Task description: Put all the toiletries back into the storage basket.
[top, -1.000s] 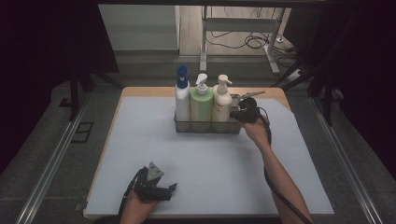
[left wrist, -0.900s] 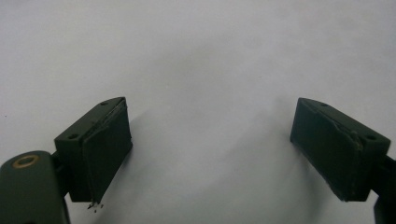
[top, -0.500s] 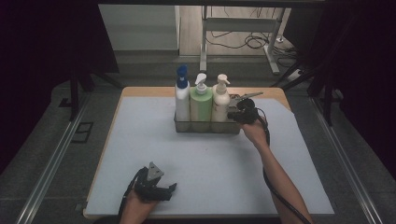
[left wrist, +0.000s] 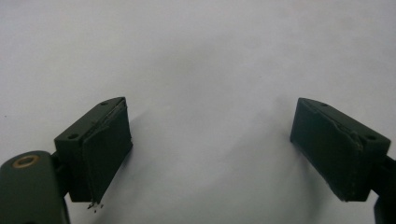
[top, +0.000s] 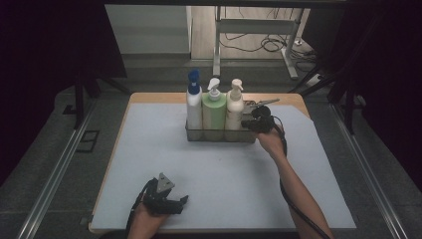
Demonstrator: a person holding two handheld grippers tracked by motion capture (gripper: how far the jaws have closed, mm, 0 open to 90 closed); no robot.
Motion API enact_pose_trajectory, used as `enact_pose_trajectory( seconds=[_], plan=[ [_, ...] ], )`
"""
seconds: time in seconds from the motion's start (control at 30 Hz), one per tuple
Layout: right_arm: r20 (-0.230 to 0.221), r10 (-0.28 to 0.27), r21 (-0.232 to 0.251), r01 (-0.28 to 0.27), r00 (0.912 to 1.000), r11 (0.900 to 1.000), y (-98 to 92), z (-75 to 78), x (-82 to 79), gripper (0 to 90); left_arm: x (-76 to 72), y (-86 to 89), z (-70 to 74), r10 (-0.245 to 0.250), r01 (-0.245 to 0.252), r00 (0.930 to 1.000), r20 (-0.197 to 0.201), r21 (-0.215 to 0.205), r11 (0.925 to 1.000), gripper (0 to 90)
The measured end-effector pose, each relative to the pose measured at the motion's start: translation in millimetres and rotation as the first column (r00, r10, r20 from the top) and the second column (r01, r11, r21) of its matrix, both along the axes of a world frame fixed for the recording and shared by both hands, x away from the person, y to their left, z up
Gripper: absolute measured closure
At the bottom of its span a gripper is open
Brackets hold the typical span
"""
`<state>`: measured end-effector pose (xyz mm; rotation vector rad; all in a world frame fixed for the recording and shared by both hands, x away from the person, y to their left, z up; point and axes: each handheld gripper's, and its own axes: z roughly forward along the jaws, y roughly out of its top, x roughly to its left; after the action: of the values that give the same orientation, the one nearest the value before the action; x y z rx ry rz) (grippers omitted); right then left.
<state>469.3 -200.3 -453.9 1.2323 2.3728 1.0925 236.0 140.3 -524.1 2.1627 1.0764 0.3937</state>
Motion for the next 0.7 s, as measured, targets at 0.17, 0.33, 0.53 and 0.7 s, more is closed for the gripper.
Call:
enact_pose_trajectory(
  seconds=[0.17, 0.33, 0.53, 0.7],
  plan=[
    [-0.004, -0.002, -0.008, 0.002, 1.0000, 1.000, 1.0, 0.3, -1.3, 89.6, 0.0, 0.0, 0.0, 0.000, 0.000, 1.0000, 0.000, 0.001, 1.0000, 12.3],
    [0.004, -0.002, -0.019, 0.002, 1.0000, 1.000, 0.8, 0.6, -2.1, 88.7, -0.1, 0.0, 0.0, 0.000, 0.000, 1.0000, 0.001, 0.000, 1.0000, 12.3],
    [0.008, -0.009, -0.025, 0.009, 0.9999, 1.000, -1.4, 5.0, -2.9, 83.6, -0.1, 0.0, 0.0, 0.000, 0.000, 1.0000, 0.001, 0.000, 1.0000, 12.3],
    [0.012, -0.007, -0.022, 0.007, 0.9999, 1.000, -3.3, 8.3, -5.3, 80.6, -0.1, 0.0, 0.0, 0.000, 0.000, 1.0000, 0.001, 0.000, 1.0000, 12.3]
  ],
)
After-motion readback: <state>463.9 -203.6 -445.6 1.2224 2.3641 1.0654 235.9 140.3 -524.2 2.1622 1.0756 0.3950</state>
